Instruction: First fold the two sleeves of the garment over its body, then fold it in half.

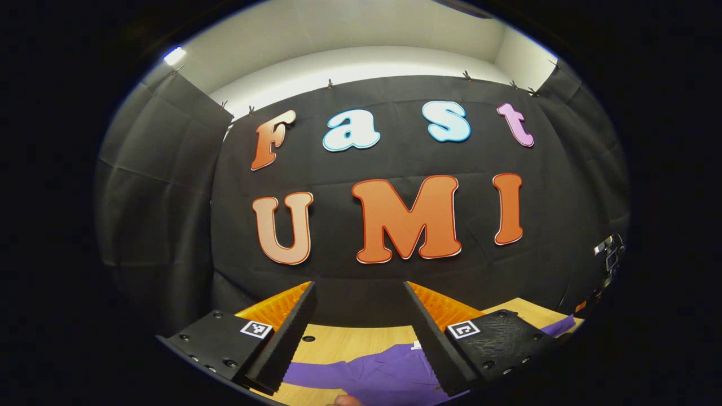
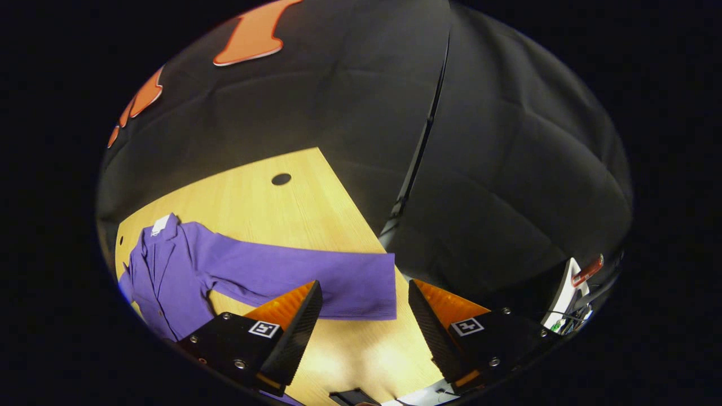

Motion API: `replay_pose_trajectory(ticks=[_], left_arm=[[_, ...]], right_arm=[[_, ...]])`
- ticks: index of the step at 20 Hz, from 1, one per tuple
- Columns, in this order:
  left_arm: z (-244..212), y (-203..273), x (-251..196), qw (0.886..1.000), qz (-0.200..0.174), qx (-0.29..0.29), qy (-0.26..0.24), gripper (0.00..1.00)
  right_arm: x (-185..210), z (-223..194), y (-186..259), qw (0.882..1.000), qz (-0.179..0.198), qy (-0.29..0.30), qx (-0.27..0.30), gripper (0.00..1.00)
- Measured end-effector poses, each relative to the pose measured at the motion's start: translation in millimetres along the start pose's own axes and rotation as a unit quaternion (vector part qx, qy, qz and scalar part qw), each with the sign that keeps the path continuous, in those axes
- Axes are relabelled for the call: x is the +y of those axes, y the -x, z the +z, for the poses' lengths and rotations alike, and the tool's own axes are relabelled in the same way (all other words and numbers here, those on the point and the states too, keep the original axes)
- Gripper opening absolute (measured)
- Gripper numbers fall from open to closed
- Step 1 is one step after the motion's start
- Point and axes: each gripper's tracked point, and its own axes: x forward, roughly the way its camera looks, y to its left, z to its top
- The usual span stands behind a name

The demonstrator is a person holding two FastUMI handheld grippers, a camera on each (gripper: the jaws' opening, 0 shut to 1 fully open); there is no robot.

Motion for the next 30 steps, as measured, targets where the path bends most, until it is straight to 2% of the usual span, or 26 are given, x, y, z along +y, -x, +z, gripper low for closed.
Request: replay_pose_trajectory(ticks=[6, 10, 16, 20, 22, 23, 24, 25, 26, 28, 30], left_arm=[[-12, 4, -2, 0.999, 0.017, 0.023, -0.016, 0.96], [-20, 8, -3, 0.999, 0.029, 0.038, -0.020, 0.96], [-33, 11, -12, 0.997, 0.035, 0.060, -0.029, 0.97], [-25, 13, -15, 0.996, 0.042, 0.053, -0.058, 0.96], [-22, 13, -21, 0.996, 0.039, 0.048, -0.064, 0.96], [-22, 13, -22, 0.996, 0.038, 0.048, -0.063, 0.96], [-23, 12, -25, 0.996, 0.038, 0.049, -0.059, 0.96], [-24, 12, -26, 0.996, 0.037, 0.052, -0.056, 0.96], [-27, 13, -26, 0.996, 0.037, 0.054, -0.054, 0.95], [-29, 14, -25, 0.996, 0.037, 0.057, -0.051, 0.96], [-31, 12, -23, 0.997, 0.033, 0.058, -0.049, 0.96]], right_arm=[[-6, -18, -49, 0.992, 0.040, -0.062, 0.102, 0.94], [-7, -36, -73, 0.984, 0.053, -0.069, 0.154, 0.94], [-11, -57, -100, 0.979, 0.037, -0.059, 0.194, 0.92], [-15, -65, -107, 0.976, 0.027, -0.053, 0.211, 0.91], [-17, -64, -111, 0.976, 0.015, -0.051, 0.213, 0.86], [-17, -64, -109, 0.975, 0.012, -0.050, 0.214, 0.77], [-16, -65, -110, 0.975, 0.010, -0.050, 0.215, 0.80], [-15, -65, -109, 0.976, 0.012, -0.049, 0.210, 0.65], [-15, -63, -111, 0.978, 0.017, -0.045, 0.203, 0.57], [-6, -64, -109, 0.978, 0.026, -0.059, 0.199, 0.05], [4, -59, -98, 0.978, 0.043, -0.070, 0.191, 0.05]])
